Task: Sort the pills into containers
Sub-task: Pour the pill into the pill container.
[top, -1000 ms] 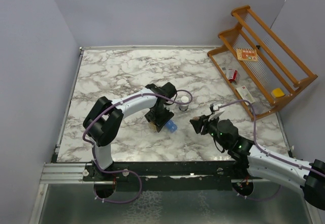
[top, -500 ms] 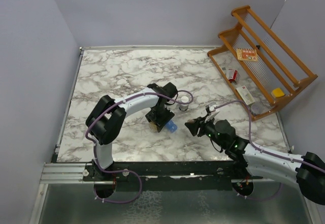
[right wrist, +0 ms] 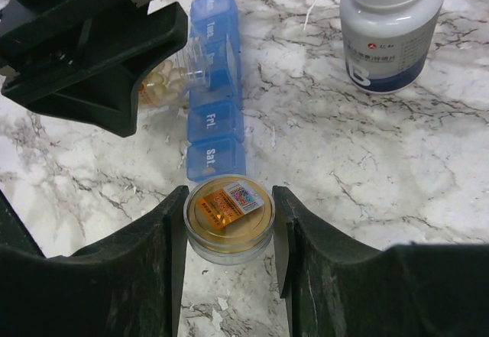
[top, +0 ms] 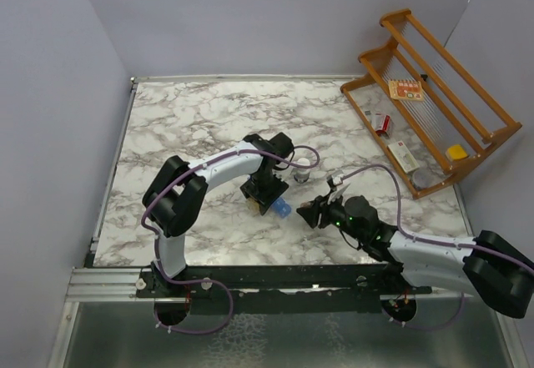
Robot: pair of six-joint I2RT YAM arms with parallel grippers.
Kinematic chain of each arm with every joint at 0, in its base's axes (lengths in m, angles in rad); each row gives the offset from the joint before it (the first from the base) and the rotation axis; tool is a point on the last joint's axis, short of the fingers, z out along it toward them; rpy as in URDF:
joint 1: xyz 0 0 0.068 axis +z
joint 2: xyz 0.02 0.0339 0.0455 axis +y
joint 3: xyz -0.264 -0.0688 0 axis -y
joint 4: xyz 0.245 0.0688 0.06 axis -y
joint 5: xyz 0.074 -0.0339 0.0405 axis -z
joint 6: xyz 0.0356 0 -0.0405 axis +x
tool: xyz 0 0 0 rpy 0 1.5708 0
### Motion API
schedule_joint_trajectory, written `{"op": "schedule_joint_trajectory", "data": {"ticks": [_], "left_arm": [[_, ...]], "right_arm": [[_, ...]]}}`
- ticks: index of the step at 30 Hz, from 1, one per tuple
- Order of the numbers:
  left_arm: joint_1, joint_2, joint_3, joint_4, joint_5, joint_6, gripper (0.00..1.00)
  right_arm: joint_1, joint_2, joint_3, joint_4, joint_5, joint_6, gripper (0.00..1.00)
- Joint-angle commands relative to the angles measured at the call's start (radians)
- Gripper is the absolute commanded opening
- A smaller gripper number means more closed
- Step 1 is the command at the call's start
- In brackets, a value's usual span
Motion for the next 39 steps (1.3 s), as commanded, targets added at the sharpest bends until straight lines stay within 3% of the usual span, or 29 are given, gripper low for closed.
{"op": "schedule_joint_trajectory", "data": {"ticks": [1,11,23,39], "left_arm": [[-0.01,0.008,0.02,-0.029,-0.006,0.005,0.0],[-0.012,0.015,0.026,-0.031,0.015,0.009,0.0],[-0.013,0.047,0.067,-0.063,0.012,0.016,0.0],[-0.016,0.047,0.058,-0.079,0.007,0.009,0.0]], "right_arm": [[-0.002,0.058,-0.01,0.128,-0.067,0.009,0.01],[-0.002,0.189,0.003,0.257,-0.125,0.004,0.01],[-0.002,0.182,0.006,0.248,-0.153,-0.012,0.01],[0.002,0.289,0.036,0.37,-0.267,-0.033,0.01]]}}
